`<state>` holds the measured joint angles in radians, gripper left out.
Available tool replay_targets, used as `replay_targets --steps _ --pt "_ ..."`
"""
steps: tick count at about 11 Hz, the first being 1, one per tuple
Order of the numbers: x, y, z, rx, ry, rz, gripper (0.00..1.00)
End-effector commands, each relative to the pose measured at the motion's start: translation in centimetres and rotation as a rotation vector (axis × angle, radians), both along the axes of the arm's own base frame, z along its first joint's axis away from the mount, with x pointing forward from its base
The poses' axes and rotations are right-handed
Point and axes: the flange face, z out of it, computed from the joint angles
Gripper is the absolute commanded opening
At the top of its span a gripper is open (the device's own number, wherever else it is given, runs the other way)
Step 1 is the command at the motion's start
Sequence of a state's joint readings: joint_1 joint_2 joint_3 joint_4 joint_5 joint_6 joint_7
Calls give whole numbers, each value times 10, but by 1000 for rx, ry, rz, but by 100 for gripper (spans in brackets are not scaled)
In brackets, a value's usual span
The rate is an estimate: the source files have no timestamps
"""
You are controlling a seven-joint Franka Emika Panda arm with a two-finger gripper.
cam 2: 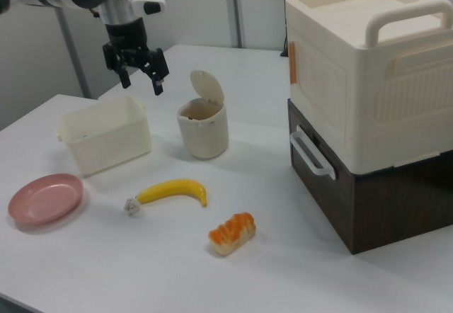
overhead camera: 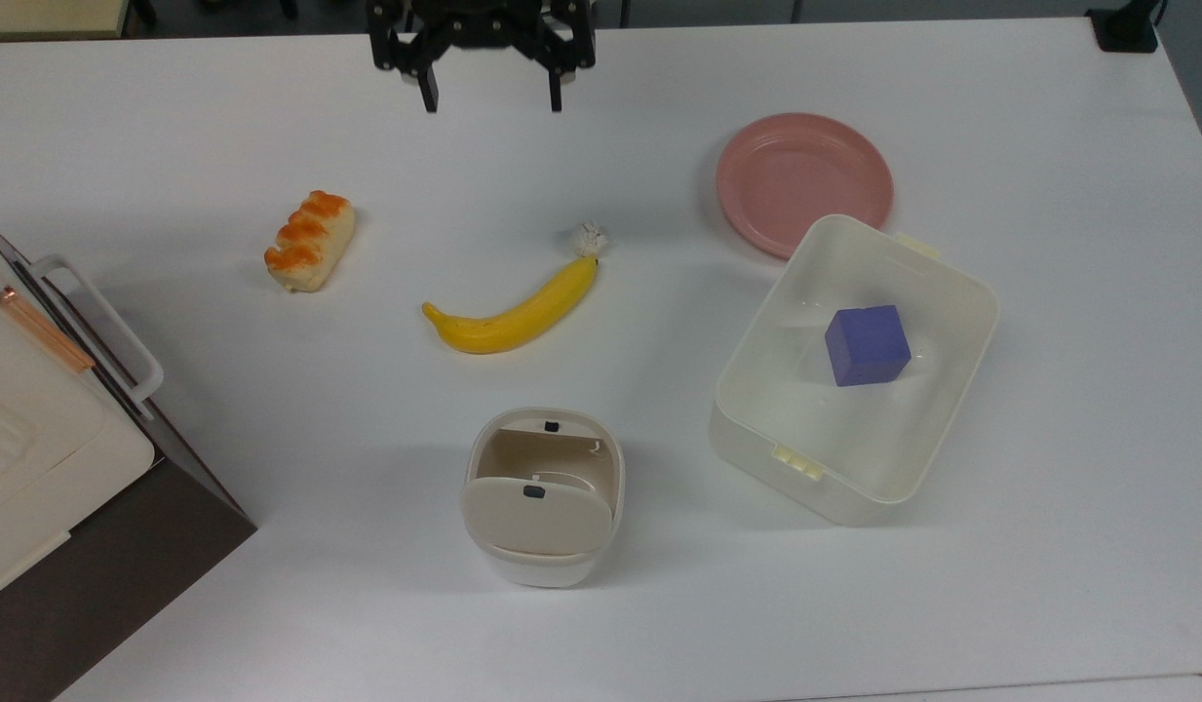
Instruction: Open the trash can
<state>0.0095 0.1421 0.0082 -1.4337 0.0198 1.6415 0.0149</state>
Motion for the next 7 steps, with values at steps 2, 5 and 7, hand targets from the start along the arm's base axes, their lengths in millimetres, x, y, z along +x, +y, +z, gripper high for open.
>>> replay_targets --steps 2,5,7 --pt "-22 -6 4 15 23 -25 100" --pt "-23 -10 8 13 15 -30 100" --pt "-23 -11 7 13 17 -28 100"
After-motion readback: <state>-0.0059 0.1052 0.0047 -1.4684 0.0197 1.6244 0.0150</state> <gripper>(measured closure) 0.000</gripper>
